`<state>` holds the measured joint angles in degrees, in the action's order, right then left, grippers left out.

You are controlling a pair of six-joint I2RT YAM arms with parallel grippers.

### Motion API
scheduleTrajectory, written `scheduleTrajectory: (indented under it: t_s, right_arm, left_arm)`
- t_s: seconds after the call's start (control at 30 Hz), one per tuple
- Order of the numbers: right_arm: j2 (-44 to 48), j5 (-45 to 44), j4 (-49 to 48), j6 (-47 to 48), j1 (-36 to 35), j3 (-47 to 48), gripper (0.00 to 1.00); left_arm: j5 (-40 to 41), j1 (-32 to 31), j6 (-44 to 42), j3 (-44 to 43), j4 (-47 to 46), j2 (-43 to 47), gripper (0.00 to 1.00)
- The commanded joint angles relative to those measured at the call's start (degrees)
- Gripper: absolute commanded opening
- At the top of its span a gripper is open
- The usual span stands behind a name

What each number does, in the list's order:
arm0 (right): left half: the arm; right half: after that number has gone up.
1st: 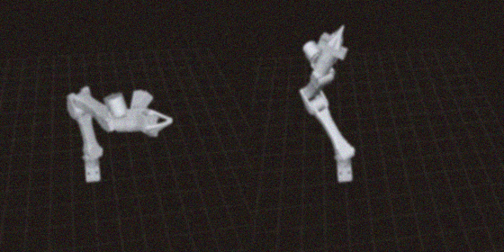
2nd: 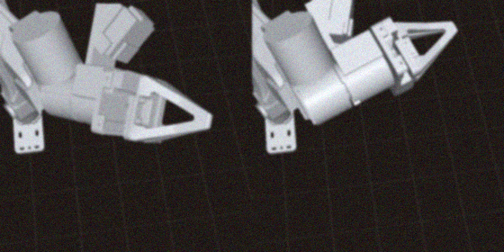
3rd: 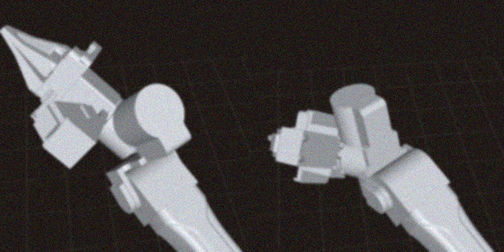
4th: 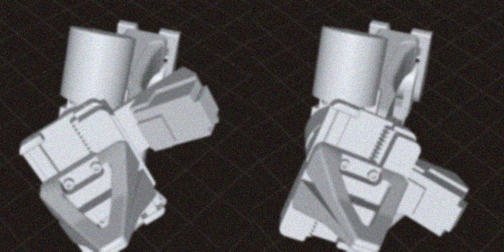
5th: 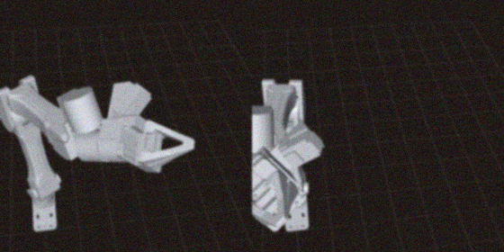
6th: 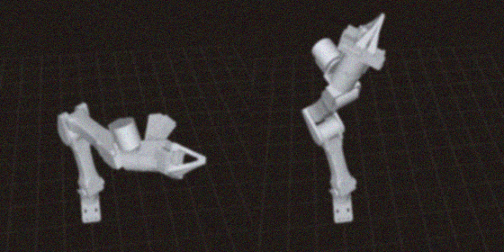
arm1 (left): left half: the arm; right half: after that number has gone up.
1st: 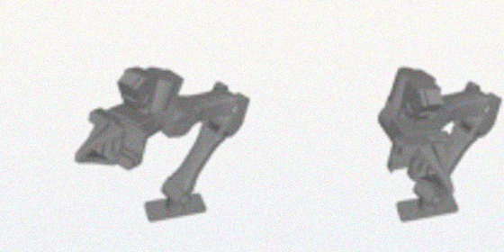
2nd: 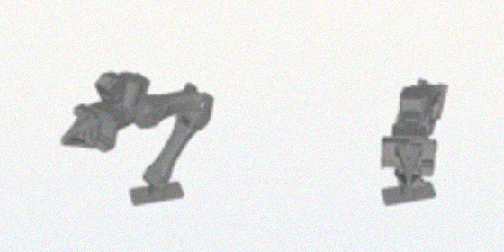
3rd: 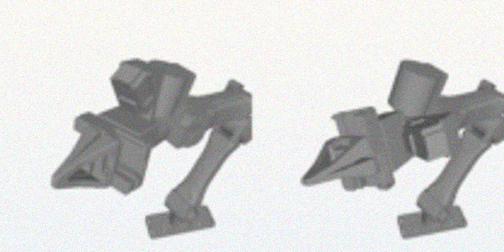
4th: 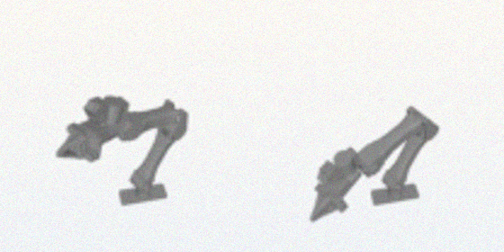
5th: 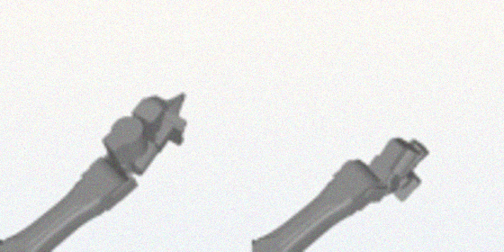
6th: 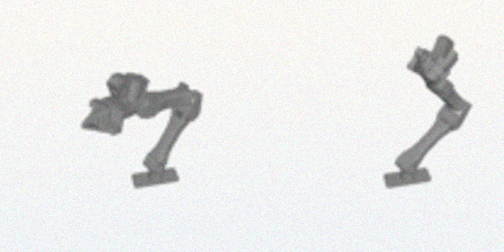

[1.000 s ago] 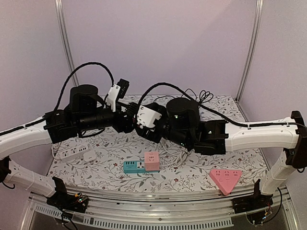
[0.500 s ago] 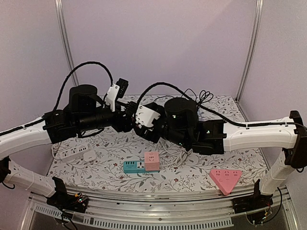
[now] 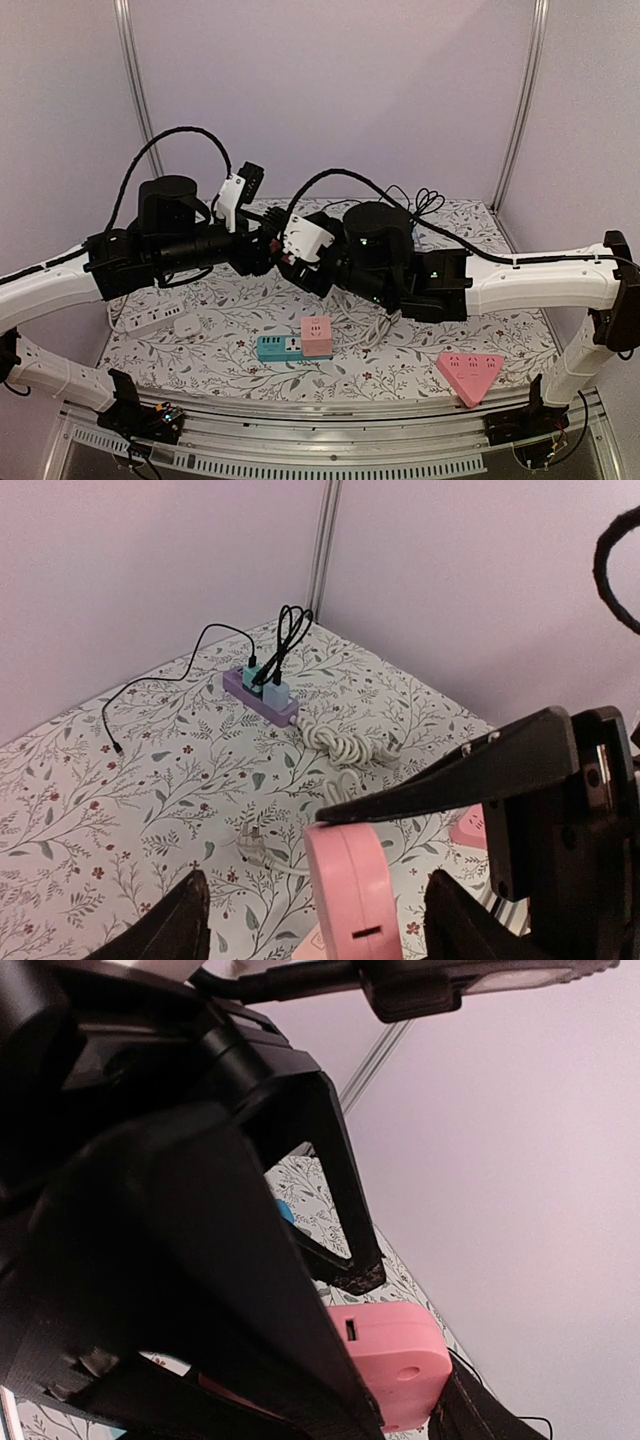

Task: Insert the plug
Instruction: Adjust the plug.

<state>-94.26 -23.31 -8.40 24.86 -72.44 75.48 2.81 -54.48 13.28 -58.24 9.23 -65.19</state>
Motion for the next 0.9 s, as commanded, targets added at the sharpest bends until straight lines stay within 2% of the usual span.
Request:
scheduleTrajectory:
  t_s: [0.0, 0.1, 0.17, 0.27, 0.4, 0.53, 0.6, 0.73, 0.8, 0.87]
  right_arm:
    - [-0.1, -0.4, -2.8, -0.4, -0.3, 1.0, 0.13]
    - [-0.3, 0.1, -3.0, -0.3, -0.3, 1.3, 0.13]
    - [-0.3, 0.2, -3.2, -0.3, -0.3, 1.3, 0.13]
    - [-0.1, 0.6, -3.4, -0.3, -0.3, 1.1, 0.13]
    - [0.0, 1.2, -3.6, -0.2, -0.2, 1.0, 0.13]
    - [0.0, 1.8, -3.6, 0.0, -0.3, 0.9, 0.16]
    - [0.3, 2.2, -3.2, 0.5, -0.3, 0.4, 0.33]
    - [5.0, 5.3, 0.1, 0.5, 0.2, -3.1, 0.79]
    - [9.3, 15.5, 5.2, -1.1, 2.7, -5.4, 0.91]
    - [14.4, 27.5, 6.9, -8.0, 6.8, -7.7, 0.95]
  left_arm:
    - [0.7, -0.8, -1.4, -1.2, 2.4, 0.1, 0.7]
    - [1.2, -0.8, -1.4, -1.0, 2.3, 0.0, 0.65]
    - [1.2, -0.8, -1.5, -0.8, 2.4, 0.0, 0.57]
    - [0.2, -0.8, -1.5, -0.6, 2.3, 0.1, 0.37]
    - [-0.6, -0.8, -1.7, -0.8, 2.6, 0.5, 0.03]
    - [-0.9, -0.8, -1.8, -0.7, 3.0, 1.2, 0.0]
    - [-1.4, -0.8, -2.8, -0.9, 4.0, 1.4, 0.0]
    - [-1.9, -0.6, -9.3, -2.1, 9.9, 3.3, 0.0]
    - [-4.2, -0.5, -12.9, -2.3, 13.0, 4.7, 0.0]
    - [-8.9, -0.4, -16.7, -3.0, 16.0, 5.4, 0.0]
